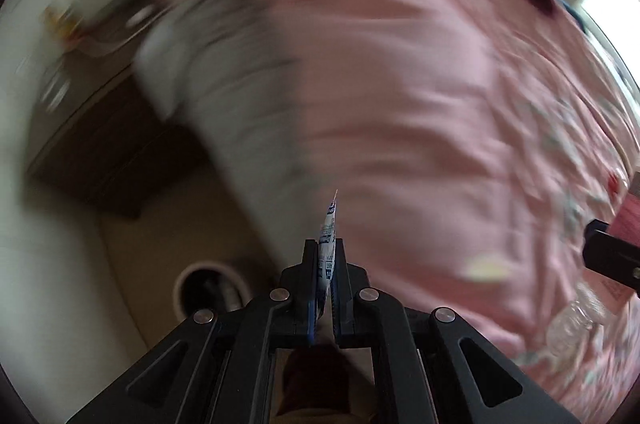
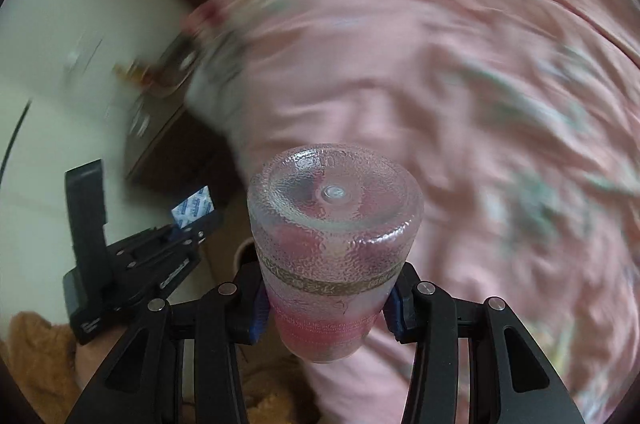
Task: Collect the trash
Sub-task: 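Carry the glass cup and packet in both grippers over the bin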
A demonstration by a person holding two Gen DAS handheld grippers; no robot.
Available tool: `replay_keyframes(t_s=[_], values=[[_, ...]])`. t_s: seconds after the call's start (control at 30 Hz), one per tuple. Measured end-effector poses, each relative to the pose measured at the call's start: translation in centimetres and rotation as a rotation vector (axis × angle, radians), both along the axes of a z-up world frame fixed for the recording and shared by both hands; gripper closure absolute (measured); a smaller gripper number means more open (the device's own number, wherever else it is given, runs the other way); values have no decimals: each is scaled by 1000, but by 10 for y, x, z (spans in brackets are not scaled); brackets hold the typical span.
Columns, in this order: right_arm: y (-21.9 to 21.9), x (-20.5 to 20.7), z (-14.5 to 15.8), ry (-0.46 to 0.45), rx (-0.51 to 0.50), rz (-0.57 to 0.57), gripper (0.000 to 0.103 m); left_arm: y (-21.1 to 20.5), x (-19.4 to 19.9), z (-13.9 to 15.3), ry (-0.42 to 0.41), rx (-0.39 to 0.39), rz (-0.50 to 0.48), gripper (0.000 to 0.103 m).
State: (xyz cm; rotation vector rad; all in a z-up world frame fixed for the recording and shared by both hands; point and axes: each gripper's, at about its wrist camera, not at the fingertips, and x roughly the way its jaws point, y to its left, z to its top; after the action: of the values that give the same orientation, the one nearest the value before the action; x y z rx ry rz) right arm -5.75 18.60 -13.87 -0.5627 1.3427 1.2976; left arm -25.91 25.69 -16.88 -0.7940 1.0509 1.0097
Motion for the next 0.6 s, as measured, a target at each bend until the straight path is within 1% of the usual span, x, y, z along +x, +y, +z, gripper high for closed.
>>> replay_keyframes(t_s=[0.07, 0.13, 0.2, 0.27, 0.37, 0.43, 0.47, 0.6], values=[[27, -34, -7, 3, -9, 105, 58, 11, -40, -13, 13, -9, 86, 98], [48, -67, -14, 8, -19, 199, 58, 19, -73, -30, 14, -43, 175, 98], [65, -98, -23, 11, -35, 279, 58, 26, -111, -53, 24, -77, 277, 98], [78, -120, -31, 21, -47, 335, 58, 29, -142, -79, 18, -113, 363, 98], [92, -152, -45, 36, -66, 411, 58, 34, -171, -119, 10, -149, 433, 98], [100, -166, -55, 40, -87, 448, 58, 36, -180, -142, 21, -174, 459, 98], [103, -173, -61, 40, -99, 467, 58, 37, -184, -154, 14, -189, 476, 98], [111, -185, -78, 42, -147, 520, 58, 38, -208, -202, -15, -258, 598, 98]])
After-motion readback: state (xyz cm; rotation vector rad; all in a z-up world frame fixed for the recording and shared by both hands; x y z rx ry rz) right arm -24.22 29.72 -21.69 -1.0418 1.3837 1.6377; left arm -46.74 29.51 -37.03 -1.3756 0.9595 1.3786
